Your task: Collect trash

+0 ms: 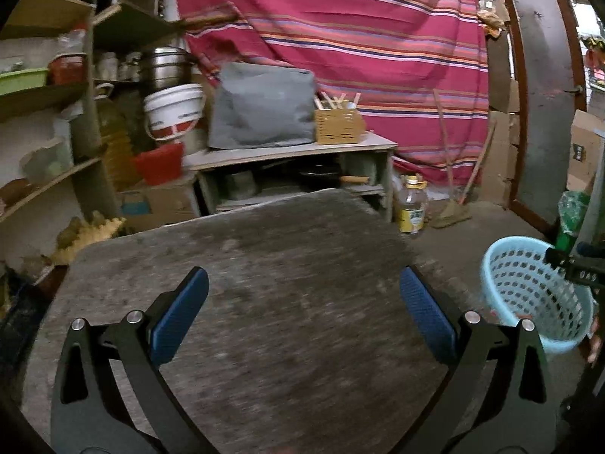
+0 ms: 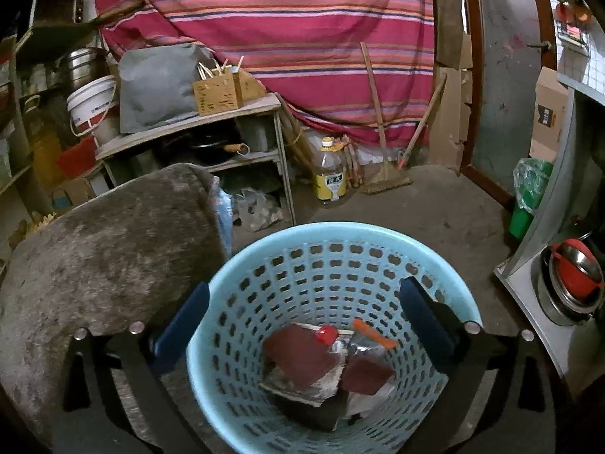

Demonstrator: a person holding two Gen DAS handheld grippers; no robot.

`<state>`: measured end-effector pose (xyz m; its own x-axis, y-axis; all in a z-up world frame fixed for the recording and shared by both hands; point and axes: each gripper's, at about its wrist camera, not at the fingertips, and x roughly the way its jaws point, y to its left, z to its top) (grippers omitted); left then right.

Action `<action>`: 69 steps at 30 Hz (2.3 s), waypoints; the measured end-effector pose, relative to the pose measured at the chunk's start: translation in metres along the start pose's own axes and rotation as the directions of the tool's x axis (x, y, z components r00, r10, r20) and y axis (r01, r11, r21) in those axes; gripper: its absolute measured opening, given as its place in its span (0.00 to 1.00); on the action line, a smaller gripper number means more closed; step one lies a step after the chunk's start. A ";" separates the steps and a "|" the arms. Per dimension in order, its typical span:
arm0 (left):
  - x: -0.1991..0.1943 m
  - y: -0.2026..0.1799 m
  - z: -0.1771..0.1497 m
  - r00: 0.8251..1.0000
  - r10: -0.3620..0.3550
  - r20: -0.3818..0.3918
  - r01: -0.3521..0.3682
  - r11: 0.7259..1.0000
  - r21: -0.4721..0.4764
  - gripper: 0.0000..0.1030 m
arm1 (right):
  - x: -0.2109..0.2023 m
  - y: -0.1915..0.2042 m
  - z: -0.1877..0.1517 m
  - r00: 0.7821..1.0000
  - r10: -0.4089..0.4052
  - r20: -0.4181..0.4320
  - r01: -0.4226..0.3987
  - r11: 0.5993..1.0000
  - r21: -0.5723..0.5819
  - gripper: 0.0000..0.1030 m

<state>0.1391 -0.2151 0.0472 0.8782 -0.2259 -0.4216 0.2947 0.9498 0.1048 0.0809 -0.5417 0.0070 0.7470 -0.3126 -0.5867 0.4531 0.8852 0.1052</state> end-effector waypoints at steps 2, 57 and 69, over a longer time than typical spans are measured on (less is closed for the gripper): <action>-0.010 0.013 -0.006 1.000 0.014 0.011 -0.014 1.000 -0.010 0.95 | -0.008 0.006 -0.001 1.000 0.015 0.016 -0.015 1.000 0.004 0.96; -0.093 0.129 -0.131 0.966 0.248 0.076 -0.237 0.962 -0.132 0.95 | -0.125 0.220 -0.136 0.944 0.240 0.224 -0.178 0.948 -0.266 0.96; -0.101 0.128 -0.130 0.972 0.214 0.101 -0.200 0.971 -0.133 0.95 | -0.132 0.220 -0.136 0.936 0.253 0.245 -0.185 0.945 -0.269 0.96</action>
<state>0.0390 -0.0425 -0.0143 0.9543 -0.0380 -0.2964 0.0603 0.9960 0.0665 0.0160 -0.2587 -0.0019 0.9330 -0.1531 -0.3256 0.1590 0.9872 -0.0084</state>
